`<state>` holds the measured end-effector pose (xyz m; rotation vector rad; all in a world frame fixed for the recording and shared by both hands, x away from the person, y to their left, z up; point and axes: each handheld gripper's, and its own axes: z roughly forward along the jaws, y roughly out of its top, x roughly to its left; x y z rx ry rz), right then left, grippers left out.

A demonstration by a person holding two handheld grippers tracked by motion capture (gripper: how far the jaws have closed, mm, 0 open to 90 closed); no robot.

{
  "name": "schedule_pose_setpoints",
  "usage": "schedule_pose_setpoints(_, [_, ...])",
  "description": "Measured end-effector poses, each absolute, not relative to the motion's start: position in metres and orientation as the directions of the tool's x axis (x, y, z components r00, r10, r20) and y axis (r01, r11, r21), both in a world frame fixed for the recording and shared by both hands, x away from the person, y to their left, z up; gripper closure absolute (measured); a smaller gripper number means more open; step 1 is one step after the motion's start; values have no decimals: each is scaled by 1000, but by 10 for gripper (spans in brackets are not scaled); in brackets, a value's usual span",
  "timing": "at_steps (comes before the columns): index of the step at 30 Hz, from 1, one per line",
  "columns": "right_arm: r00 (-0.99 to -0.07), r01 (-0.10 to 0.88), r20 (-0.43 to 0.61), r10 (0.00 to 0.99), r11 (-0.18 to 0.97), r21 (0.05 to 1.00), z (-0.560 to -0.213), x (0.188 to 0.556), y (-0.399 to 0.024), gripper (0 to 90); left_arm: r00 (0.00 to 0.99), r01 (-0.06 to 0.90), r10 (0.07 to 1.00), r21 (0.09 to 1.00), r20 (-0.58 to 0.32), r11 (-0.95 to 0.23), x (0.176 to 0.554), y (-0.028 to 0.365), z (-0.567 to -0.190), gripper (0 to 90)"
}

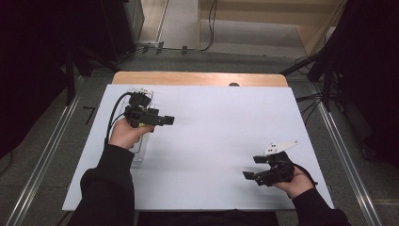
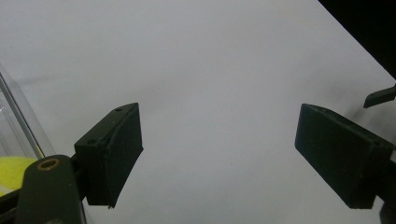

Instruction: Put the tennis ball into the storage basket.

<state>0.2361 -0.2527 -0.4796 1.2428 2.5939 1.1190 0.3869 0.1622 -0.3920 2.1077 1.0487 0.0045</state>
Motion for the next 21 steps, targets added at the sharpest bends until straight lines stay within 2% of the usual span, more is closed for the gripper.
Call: schedule_pose_setpoints(21, [-672,659,246,698,413,629,-480,236,-253,199,690,658,658,639,-301,-398,358,161,-404,159])
